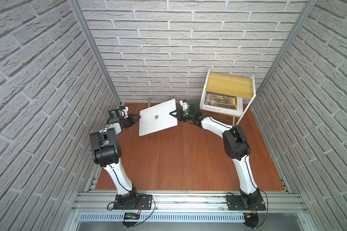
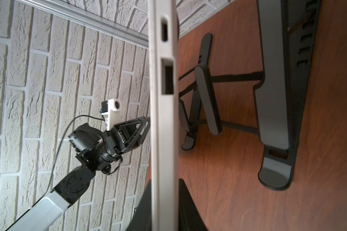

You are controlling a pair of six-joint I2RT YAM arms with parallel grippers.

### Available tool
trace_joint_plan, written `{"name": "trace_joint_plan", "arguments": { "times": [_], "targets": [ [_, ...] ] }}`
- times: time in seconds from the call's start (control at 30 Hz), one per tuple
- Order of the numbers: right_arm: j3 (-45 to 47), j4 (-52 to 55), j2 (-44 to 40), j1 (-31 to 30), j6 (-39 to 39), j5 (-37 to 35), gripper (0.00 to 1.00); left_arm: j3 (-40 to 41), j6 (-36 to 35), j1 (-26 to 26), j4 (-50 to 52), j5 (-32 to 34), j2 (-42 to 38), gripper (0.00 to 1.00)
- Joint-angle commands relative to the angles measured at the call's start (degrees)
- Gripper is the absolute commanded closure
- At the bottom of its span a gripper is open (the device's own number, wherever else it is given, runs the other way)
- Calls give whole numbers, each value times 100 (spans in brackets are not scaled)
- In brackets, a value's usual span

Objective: Close the laptop lid and set it aside
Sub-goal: Pick up the laptop from the computer stand.

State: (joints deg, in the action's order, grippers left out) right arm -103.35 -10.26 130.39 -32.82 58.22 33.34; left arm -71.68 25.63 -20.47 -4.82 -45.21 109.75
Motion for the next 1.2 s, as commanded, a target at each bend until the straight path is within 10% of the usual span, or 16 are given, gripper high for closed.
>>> {"name": "trace_joint_plan", "arguments": {
  "times": [0.0, 0.67, 1.17],
  "targets": [
    [129, -619, -787, -71, 37, 58, 97, 251, 614, -198, -431, -113, -695, 62],
    [638, 123, -3366, 59, -548, -163, 97, 719, 977, 680, 165, 768, -3711, 43],
    [-242, 1613, -4400, 1704, -561, -165, 97, -304, -61, 2309, 1009, 1483, -4269, 11]
  ]
}}
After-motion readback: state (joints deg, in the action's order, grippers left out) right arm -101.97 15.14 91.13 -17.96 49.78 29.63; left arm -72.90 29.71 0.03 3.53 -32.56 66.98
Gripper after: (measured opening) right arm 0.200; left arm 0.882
